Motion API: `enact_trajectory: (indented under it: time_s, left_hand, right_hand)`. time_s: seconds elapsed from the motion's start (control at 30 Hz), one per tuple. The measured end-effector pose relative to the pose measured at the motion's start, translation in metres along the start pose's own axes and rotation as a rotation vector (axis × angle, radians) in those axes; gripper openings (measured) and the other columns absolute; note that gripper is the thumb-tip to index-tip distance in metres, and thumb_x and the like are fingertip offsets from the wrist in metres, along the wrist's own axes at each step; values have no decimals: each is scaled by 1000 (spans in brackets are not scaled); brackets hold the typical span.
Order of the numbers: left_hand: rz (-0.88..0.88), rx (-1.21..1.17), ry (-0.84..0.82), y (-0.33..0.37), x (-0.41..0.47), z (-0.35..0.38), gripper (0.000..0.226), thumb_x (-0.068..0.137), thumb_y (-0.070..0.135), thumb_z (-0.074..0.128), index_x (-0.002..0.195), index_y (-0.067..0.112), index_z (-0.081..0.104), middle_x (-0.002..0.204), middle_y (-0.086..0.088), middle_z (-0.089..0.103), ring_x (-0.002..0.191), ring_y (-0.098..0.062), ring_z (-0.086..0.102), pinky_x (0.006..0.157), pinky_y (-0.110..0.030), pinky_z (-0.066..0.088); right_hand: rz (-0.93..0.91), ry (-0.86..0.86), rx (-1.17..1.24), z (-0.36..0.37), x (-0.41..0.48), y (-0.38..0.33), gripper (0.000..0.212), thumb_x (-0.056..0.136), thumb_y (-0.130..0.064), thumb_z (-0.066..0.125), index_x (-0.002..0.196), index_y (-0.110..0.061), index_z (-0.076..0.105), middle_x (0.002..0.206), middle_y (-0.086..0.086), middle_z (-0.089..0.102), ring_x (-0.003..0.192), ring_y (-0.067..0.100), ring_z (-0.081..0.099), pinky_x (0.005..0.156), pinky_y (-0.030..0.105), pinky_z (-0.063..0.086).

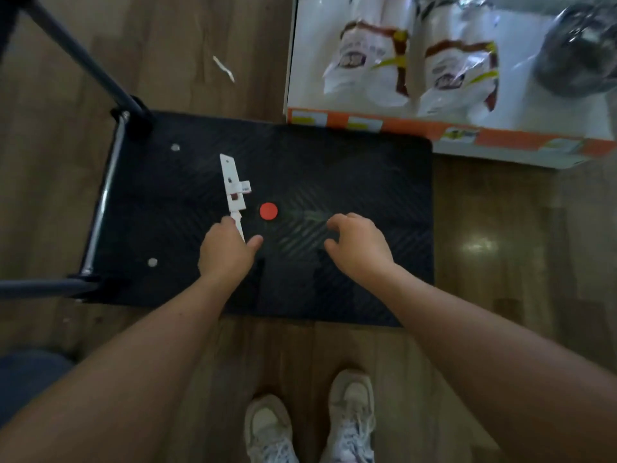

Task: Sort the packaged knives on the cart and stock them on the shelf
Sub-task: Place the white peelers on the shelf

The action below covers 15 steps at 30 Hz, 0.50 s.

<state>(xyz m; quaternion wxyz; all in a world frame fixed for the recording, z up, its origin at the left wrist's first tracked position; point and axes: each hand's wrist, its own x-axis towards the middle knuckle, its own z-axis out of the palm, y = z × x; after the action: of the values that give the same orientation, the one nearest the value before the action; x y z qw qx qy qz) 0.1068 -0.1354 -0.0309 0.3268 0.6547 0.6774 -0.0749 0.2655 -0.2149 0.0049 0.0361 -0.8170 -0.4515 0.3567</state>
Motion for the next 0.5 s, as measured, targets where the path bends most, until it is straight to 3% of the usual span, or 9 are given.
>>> enact_trajectory:
  time_s: [0.27,0.5]
  left_hand:
    - [-134,-82,129,-26,68,75,51,85,26,65,122,-2,45,127,-19,45,115,-36,48,92,-43,42]
    - [-327,-295,145,-12,69,65,25,85,13,64,106,1,65,110,-17,66,102,-31,63,74,-33,46]
  right_hand:
    - [92,62,152,70,70,44,30,91,-16,51,120,-12,57,121,5,58,106,22,57,89,35,50]
    - [115,75,205,56,71,43,28,90,-13,52,118,-12,57,116,4,58,102,20,57,80,29,47]
